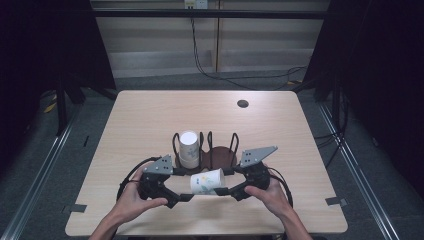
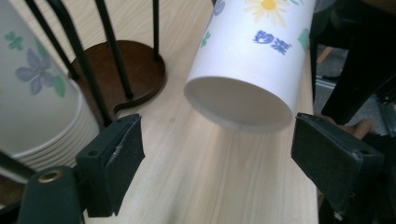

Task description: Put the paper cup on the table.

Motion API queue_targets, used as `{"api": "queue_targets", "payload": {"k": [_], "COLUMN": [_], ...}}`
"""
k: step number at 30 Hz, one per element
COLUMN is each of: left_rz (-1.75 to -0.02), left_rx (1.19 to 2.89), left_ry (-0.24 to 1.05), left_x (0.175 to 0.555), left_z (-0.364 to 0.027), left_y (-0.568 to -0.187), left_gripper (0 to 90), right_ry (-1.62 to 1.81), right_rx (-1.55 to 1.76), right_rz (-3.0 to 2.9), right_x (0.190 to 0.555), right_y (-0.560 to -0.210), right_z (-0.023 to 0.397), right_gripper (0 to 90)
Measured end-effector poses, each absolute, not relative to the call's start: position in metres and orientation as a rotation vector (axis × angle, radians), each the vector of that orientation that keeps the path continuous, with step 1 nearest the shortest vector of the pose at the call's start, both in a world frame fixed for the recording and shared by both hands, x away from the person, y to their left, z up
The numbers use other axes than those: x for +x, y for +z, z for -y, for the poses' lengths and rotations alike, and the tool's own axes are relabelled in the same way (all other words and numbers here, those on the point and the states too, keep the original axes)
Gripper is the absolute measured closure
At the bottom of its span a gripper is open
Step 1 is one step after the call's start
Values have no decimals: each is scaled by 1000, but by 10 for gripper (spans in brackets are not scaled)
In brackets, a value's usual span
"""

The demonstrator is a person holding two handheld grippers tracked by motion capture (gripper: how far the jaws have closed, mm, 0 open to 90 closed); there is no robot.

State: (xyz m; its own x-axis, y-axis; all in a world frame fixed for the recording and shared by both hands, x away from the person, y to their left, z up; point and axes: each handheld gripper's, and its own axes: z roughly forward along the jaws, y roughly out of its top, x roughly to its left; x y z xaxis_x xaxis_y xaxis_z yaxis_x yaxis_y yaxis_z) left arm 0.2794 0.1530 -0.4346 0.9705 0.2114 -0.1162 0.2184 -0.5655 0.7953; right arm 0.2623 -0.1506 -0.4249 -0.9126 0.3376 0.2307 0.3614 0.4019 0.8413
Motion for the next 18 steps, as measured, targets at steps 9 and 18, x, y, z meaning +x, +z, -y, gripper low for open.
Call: {"api": "queue_targets", "payload": {"k": [9,18], "left_rz": [-333,-379], "left_rx": [2192,2208], "left_ry": [36,47], "left_x": [277,282], "left_z": [-164,-170], "left_y": [-434,-439], "left_gripper": [181,169], "right_ry": [-1547,-1507], "right_rx": [-733,-809], "right_rz": [2616,2640], "right_x": [262,266], "right_y": [-422,-419], "right_z": [166,182], "right_gripper": [335,334]}}
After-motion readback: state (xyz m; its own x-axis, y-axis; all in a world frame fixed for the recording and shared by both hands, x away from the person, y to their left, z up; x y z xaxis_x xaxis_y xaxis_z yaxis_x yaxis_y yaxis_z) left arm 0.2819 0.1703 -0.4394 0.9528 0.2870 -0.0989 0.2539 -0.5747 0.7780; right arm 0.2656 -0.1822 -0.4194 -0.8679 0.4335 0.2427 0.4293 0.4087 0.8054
